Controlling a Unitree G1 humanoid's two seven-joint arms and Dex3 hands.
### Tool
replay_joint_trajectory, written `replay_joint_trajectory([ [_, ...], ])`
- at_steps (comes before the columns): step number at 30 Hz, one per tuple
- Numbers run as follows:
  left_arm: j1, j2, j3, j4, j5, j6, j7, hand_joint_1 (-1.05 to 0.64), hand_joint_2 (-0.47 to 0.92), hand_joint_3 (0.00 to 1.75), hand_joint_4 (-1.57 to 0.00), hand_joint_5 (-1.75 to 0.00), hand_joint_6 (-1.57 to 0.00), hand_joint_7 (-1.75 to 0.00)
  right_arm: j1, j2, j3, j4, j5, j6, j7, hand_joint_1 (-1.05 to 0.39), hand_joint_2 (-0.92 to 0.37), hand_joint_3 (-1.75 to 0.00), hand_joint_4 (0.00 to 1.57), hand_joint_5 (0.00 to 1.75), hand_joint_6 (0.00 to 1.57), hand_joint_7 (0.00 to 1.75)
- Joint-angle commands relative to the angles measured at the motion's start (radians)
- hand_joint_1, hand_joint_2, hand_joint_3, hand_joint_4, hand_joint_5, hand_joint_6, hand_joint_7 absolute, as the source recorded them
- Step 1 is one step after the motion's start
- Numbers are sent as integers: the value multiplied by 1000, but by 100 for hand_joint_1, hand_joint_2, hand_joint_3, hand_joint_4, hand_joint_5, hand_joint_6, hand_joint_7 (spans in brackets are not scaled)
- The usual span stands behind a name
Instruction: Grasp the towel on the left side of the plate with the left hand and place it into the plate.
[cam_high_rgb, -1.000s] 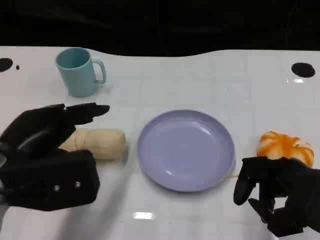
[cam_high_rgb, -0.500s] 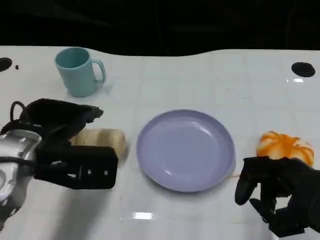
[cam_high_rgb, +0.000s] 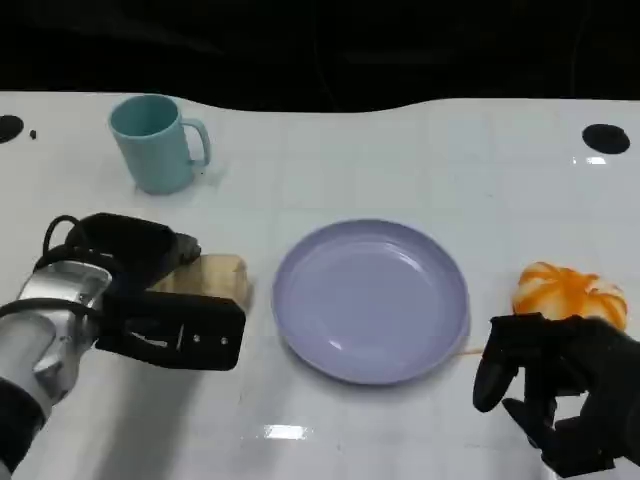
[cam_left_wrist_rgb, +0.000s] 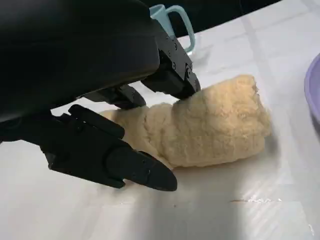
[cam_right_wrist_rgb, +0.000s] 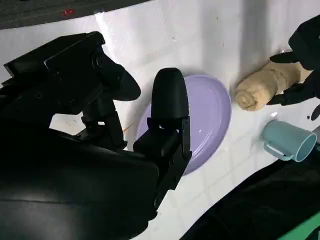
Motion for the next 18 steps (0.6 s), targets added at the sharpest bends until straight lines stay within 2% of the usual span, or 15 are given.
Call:
replay_joint_trajectory([
  [1,-26,-28,-6,134,-30,-35,23,-53,92,8,-59,-6,-59,-3,10,-15,-11,-14,7,3,7,2,-54,-111,73,175,71,143],
  [10,-81,-115,6,343,-94,-31,109,-50,92,11,-67,-8,-66,-4,14,-18,-18,-12,10,-7,12,1,-54,-111,73,174,71,142],
  [13,-95,-132,9,386,-103,-38,154,-45,92,10,-72,-10,-71,-6,18,-14,-19,-15,11,-4,11,1,-54,-111,73,175,71,142],
  [16,-93,-138,16,406,-111,-68,240,-28,91,4,-93,-24,-100,-12,19,-12,-20,-22,10,5,8,2,-54,-111,72,174,71,143],
  [17,-92,-137,11,412,-106,-79,273,-26,92,2,-96,-39,-109,-11,19,-11,-22,-21,13,3,9,2,-55,-111,72,174,71,143],
  [18,-90,-137,7,418,-101,-87,307,-24,91,1,-88,-105,-118,-22,19,-11,-24,-20,15,1,9,2,-55,-111,72,174,71,143],
])
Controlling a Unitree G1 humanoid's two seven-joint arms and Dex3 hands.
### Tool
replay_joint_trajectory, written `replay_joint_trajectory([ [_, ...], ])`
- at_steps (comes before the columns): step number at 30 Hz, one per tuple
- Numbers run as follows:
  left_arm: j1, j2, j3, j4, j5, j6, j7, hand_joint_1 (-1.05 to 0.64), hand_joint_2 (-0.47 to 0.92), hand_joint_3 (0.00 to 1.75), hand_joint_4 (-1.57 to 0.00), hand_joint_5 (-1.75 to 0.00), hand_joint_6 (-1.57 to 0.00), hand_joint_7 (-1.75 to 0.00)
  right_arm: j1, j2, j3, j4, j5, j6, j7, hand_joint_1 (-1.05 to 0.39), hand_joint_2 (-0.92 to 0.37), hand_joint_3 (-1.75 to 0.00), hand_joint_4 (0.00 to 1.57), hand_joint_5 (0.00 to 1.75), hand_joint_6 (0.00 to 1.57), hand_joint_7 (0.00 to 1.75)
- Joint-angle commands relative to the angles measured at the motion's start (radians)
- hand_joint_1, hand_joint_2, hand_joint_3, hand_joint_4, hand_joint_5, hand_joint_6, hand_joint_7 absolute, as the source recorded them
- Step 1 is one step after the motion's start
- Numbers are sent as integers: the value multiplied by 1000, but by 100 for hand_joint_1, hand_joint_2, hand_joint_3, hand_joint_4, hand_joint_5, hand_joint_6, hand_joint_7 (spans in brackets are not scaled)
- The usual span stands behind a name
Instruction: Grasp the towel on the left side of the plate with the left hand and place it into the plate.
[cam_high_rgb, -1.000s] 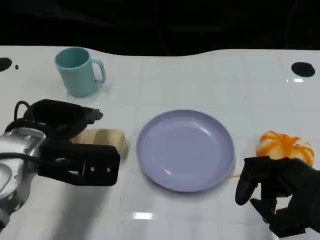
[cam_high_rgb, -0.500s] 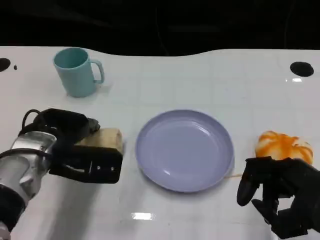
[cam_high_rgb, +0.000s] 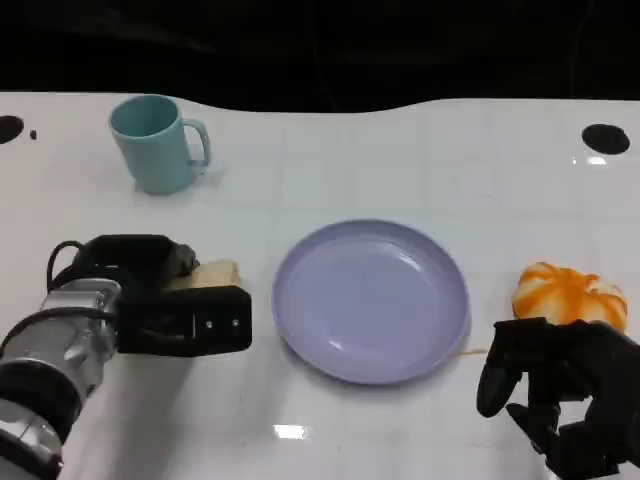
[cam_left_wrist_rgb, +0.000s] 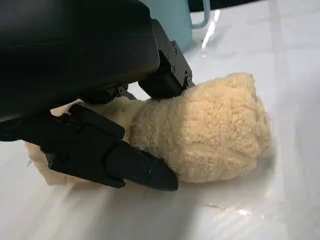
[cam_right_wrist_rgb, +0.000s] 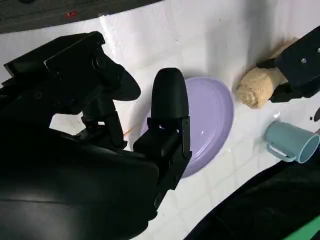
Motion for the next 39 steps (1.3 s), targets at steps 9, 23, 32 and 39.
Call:
replay_joint_trajectory([
  [9,38,27,4,46,-7,-140,305,-17,76,62,-87,-175,-61,-174,-2,-9,-13,-19,13,15,-2,2,-55,-111,71,175,70,143],
  [23,43,51,74,-180,-41,-213,367,-20,64,82,-87,-175,-63,-175,-24,3,10,13,5,8,-12,2,-56,-109,72,175,70,141],
  [32,59,-11,94,-413,-66,-164,263,-19,50,102,-92,-175,-69,-175,-22,10,14,24,10,-3,-18,2,-57,-107,72,175,71,141],
  [39,101,-64,64,-662,-41,-44,79,-19,40,116,-89,-175,-64,-175,-20,3,11,7,15,18,-13,1,-57,-108,72,175,70,143],
])
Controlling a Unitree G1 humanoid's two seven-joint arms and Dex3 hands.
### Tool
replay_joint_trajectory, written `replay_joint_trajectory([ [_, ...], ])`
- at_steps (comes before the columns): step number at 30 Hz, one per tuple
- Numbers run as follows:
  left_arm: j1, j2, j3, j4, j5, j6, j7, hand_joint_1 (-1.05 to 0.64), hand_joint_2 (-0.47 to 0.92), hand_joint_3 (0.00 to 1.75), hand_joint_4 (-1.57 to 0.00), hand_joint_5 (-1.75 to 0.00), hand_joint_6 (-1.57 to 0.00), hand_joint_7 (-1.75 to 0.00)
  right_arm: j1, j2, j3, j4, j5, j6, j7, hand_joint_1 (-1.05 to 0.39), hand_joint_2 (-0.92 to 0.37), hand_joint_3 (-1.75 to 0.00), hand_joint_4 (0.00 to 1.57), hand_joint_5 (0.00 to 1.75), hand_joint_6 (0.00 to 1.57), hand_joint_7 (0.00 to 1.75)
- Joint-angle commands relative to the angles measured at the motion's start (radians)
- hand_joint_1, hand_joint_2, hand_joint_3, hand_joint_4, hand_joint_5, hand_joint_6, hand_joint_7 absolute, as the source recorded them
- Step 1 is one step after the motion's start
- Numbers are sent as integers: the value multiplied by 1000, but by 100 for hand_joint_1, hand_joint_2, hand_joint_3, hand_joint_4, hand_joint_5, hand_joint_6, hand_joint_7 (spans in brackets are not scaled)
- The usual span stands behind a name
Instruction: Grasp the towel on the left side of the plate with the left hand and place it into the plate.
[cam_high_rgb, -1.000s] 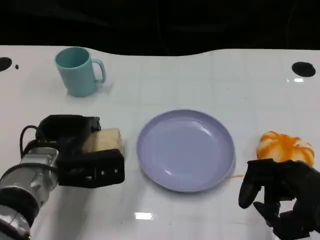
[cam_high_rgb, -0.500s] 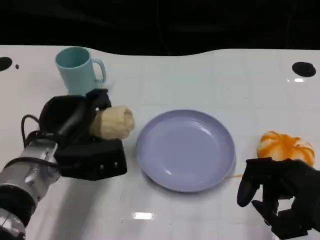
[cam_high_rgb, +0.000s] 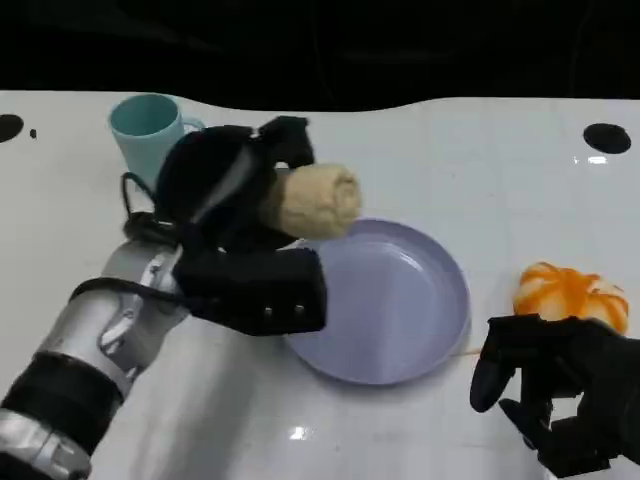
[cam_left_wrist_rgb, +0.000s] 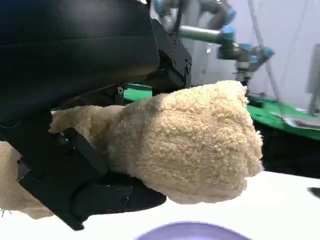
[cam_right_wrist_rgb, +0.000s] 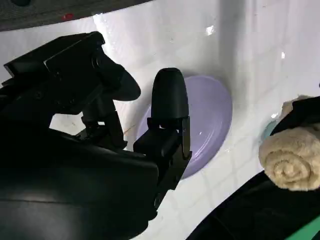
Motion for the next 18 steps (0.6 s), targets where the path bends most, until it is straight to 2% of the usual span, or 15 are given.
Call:
replay_joint_trajectory([
  [1,31,-27,-28,-137,23,91,-124,-19,42,110,-89,-175,-63,-175,3,-12,-4,-14,0,7,1,1,-57,-108,72,175,70,143],
  [3,39,-52,-49,-179,41,132,-160,-18,45,102,-89,-175,-62,-175,6,-18,-7,-15,0,-4,4,2,-57,-108,72,175,70,143],
  [9,35,-125,-100,-205,88,241,-250,-18,50,96,-87,-175,-60,-175,12,-22,-13,-26,4,6,9,3,-57,-108,72,175,70,143],
  [12,26,-156,-119,-196,101,290,-291,-21,61,71,-86,-175,-63,-166,16,-26,-10,-26,-3,-12,8,2,-57,-108,72,175,70,143],
  [14,21,-170,-134,-183,115,313,-302,-21,67,56,-84,-175,-67,-151,17,-25,-10,-26,-2,-12,8,2,-56,-108,73,175,70,143],
  [15,19,-175,-139,-176,117,322,-309,-21,68,53,-83,-175,-67,-148,16,-25,-10,-27,-2,-10,8,2,-56,-108,73,175,70,143],
  [16,18,-178,-142,-172,118,328,-313,-22,72,47,-82,-175,-67,-135,16,-25,-9,-29,-3,-8,8,2,-56,-108,73,175,70,143],
  [17,18,-180,-142,-166,112,333,-328,-22,73,44,-81,-175,-68,-129,16,-25,-10,-29,-3,-7,8,2,-56,-108,73,175,70,143],
  [18,18,-179,-142,-162,107,336,-339,-25,79,35,-74,-166,-71,-101,16,-25,-10,-30,-3,-5,8,2,-56,-108,73,175,70,143],
])
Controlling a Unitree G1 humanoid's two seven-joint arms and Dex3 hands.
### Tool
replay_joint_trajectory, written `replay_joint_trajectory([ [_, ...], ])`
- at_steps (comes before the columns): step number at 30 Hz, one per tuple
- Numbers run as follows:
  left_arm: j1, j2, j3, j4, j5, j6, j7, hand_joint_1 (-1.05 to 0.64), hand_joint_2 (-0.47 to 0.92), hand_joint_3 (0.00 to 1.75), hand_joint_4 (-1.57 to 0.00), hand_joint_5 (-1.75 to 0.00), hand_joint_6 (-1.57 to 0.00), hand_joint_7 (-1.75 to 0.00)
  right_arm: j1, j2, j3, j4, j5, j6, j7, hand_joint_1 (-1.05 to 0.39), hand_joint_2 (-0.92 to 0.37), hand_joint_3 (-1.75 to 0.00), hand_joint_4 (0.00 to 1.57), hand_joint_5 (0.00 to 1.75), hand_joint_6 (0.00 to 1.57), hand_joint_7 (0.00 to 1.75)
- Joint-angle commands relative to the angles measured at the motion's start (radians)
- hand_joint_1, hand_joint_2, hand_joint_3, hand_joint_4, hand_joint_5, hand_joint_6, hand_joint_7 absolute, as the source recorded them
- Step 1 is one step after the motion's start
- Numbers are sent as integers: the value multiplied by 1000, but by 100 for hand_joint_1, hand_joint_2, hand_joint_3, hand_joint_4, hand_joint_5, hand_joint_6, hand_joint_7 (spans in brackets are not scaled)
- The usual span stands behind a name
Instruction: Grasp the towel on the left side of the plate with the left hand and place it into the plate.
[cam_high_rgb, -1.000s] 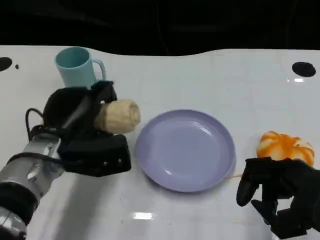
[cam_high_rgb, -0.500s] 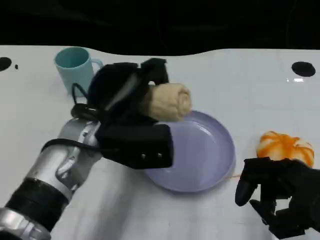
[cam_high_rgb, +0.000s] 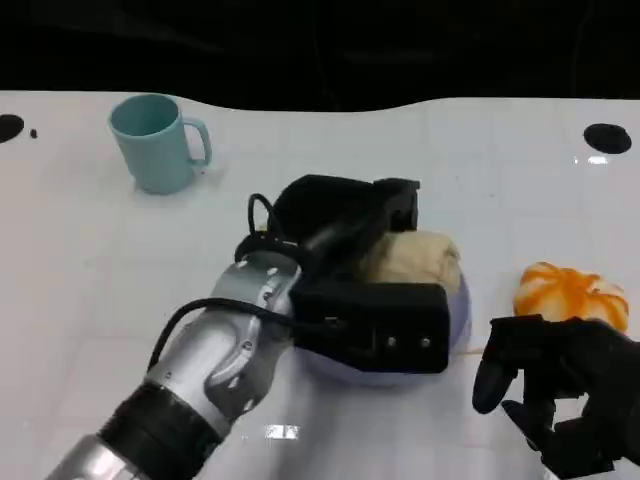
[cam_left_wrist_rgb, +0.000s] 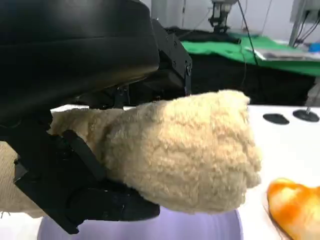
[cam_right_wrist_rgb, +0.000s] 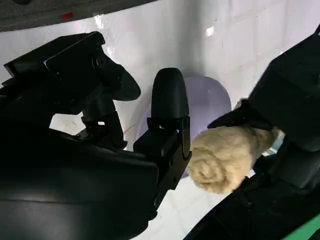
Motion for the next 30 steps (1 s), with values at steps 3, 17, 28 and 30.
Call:
replay_joint_trajectory([
  [3,-18,36,-11,12,-13,-9,-94,-34,91,13,-61,-124,-79,-32,5,-15,-6,-21,0,10,3,1,-57,-107,73,174,70,142],
  [17,3,136,20,-63,-47,-85,-163,-64,92,10,-38,-47,-38,0,4,-10,-16,-12,10,5,2,2,-57,-108,71,175,71,142],
  [28,145,195,225,-276,-327,-91,-272,-40,92,17,-71,-68,-63,-11,-18,-7,2,-7,0,28,-1,2,-58,-106,71,175,70,144],
  [30,185,203,263,-319,-393,-77,-304,-36,92,18,-70,-68,-65,-11,-19,-7,4,-10,-2,35,-1,2,-57,-106,71,175,70,143],
])
